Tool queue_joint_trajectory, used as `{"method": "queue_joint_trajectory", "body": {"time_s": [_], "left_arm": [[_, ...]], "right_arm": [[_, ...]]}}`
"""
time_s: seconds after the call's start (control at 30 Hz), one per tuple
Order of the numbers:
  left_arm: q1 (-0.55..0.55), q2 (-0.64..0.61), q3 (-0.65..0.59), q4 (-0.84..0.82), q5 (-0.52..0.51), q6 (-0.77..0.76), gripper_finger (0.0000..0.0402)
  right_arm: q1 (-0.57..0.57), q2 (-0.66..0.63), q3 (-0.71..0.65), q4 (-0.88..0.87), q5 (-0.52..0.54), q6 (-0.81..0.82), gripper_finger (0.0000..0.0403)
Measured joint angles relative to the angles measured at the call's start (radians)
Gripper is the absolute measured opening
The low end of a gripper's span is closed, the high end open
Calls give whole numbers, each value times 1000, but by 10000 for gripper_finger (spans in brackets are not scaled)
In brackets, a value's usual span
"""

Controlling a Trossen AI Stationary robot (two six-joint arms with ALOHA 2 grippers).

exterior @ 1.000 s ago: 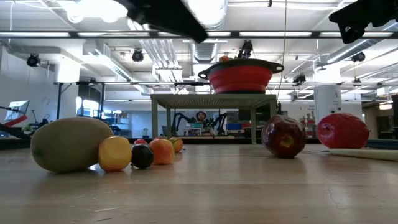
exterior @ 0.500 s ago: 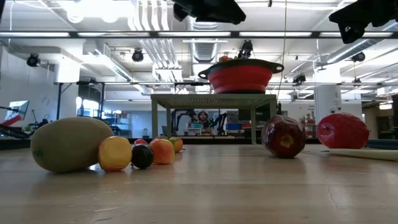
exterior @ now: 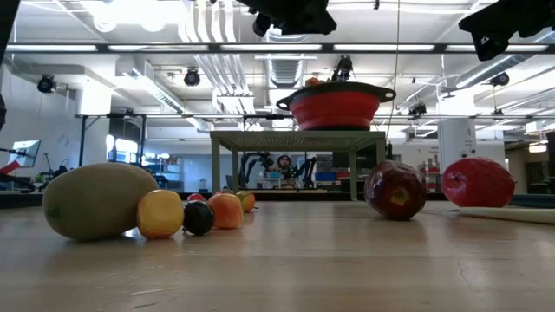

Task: Pick & Place Fruit
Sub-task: Put the blackberry into the black strainer bowl on the shelf

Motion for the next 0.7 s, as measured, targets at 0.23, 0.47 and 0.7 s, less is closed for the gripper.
{"method": "queue_joint_trajectory", "body": {"time_s": [0.23,0.47,0.7], "left_arm": [[81,30,14,-6,50,-20,131],[135,49,14,-3,62,-27,131],[170,49,14,-6,122,-30,131]], "right_arm": [[0,0,0,0,0,0,8],[0,0,0,0,0,0,8],[0,0,0,0,0,0,8]]}}
